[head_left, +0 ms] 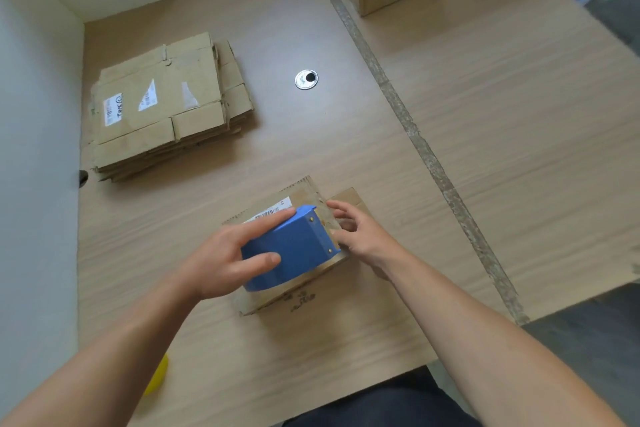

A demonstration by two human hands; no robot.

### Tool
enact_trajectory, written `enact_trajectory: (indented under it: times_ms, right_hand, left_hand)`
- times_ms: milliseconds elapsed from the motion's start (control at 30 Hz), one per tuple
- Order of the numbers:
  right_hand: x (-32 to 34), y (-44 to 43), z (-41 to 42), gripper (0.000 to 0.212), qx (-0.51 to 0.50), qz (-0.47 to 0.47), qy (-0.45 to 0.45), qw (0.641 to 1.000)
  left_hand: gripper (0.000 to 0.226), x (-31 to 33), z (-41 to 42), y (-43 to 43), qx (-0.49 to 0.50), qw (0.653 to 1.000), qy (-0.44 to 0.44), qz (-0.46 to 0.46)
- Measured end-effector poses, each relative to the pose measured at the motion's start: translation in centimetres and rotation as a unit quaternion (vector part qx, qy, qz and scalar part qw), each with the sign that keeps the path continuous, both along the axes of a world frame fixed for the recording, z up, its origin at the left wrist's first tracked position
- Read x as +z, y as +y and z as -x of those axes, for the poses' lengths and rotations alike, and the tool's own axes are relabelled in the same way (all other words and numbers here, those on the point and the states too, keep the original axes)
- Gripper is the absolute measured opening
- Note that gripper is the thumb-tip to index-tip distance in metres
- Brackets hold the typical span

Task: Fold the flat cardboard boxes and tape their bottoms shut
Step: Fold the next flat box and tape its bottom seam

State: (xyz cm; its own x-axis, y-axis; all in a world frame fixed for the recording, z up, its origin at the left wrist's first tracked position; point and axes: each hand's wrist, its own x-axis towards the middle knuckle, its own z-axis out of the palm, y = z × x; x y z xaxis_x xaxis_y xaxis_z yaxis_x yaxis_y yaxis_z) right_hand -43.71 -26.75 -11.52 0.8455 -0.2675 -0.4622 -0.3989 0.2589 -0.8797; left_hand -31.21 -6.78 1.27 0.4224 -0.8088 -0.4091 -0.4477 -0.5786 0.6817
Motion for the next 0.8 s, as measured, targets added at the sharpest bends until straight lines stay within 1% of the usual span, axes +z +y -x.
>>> enact_trajectory:
  times_ms: [67, 133, 200, 300, 433, 600, 700, 800]
  right_hand:
    - [0.3, -0.2, 0.2, 0.058, 0.023, 0.04, 0.003, 0.999]
    - [0.2, -0.3, 0.4, 0.063, 0.05, 0.107, -0.001, 0.993]
    - [0.1, -0.4, 0.5, 0.063, 0.066, 0.157, -0.015, 0.985]
    - [-0.2, -0.6, 0.5, 0.058, 0.063, 0.185, -0.018, 0.98]
    - [-0.6, -0.7, 0.3, 0.057, 0.058, 0.221, -0.019, 0.973]
    - [-0.8, -0.8, -0.1, 0.044, 0.076, 0.286, -0.035, 0.955]
    - [-1.0, -0.7, -0.2, 0.043, 0.076, 0.294, -0.029, 0.952]
    - [-1.0, -0.6, -0.2, 0.04, 0.082, 0.308, -0.021, 0.948]
  left_hand:
    - [0.059, 0.0, -0.1, -0.1, -0.002, 1.0, 0.009, 0.004]
    - [0.059, 0.1, -0.4, -0.2, 0.0, 1.0, 0.018, 0.009]
    - [0.06, 0.1, -0.8, -0.3, -0.003, 1.0, 0.025, -0.013]
    - [0.061, 0.3, -1.3, -0.8, -0.01, 0.998, 0.034, -0.048]
    - [0.061, 0.8, -1.8, -1.7, -0.017, 0.995, 0.047, -0.085]
    - [0.059, 0.8, -2.5, -2.5, -0.02, 0.985, 0.046, -0.163]
    - [0.054, 0.5, -2.7, -2.7, -0.009, 0.979, 0.047, -0.197]
    - [0.05, 0.3, -2.9, -3.2, 0.01, 0.976, 0.049, -0.211]
